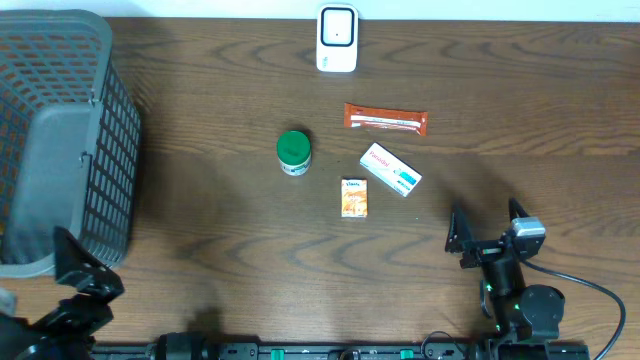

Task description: Scan the item barcode

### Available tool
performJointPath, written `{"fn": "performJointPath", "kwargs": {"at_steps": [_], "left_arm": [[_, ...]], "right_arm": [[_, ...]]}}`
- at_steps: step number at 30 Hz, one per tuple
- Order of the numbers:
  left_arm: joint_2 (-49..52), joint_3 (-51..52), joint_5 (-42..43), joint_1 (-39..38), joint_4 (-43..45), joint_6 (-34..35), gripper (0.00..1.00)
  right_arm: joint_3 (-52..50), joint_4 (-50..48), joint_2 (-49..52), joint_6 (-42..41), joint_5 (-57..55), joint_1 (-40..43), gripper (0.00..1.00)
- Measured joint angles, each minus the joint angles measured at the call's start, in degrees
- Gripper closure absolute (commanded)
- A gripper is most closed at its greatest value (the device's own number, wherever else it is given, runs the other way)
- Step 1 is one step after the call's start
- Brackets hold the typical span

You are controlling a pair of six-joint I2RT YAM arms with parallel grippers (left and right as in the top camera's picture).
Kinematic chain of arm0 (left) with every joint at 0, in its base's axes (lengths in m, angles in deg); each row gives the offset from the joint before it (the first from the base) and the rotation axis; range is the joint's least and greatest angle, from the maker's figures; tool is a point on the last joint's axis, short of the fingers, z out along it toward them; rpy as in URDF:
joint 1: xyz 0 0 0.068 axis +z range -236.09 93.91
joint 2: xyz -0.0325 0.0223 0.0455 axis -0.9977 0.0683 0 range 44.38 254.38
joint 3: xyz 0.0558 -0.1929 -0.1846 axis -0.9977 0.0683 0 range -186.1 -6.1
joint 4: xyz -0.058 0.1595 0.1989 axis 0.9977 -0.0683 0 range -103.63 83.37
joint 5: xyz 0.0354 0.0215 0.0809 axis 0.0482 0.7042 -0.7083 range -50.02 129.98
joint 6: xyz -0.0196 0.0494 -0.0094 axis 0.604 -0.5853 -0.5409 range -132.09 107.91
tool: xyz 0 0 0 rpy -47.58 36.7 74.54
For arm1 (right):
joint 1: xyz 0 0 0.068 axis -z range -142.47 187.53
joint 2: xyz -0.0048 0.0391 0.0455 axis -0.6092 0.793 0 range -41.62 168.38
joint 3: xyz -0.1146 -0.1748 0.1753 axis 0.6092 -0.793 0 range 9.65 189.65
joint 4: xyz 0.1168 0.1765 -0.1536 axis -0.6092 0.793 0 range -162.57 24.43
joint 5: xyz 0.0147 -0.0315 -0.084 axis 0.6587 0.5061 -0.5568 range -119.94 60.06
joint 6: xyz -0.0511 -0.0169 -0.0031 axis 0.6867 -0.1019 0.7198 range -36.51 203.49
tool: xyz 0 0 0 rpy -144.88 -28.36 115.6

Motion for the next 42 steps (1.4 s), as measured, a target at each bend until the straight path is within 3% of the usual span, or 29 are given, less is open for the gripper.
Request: {"fn": "performJointPath", "kwargs": {"at_steps": [8, 13, 22, 34, 42], "left_arm": [[0.0, 0.2, 0.9, 0.0, -2.5, -2.7, 0.01], [0.0, 0.6, 1.0, 0.0, -2.4, -3.4, 0.01], [0.1, 6.4, 1.0, 0.0, -0.5, -3.4, 0.01], [0.1, 7.6, 1.1, 0.0, -0.2, -3.4, 0.00], [0.1, 7.6, 2.4, 0.0, -1.1, -3.4, 0.00]], "right_arm": [[5.7, -3.2, 1.7, 0.7, 5.8, 0.0, 0.01], [17.1, -1.9, 11.1, 3.1, 5.5, -0.1, 0.00], [43.4, 16.0, 39.0, 4.3, 1.3, -4.9, 0.00], [79.0, 41.2, 73.1, 7.4, -13.4, -20.9, 0.01], [82.7, 49.9, 81.4, 8.5, -5.6, -22.2, 0.01]]}}
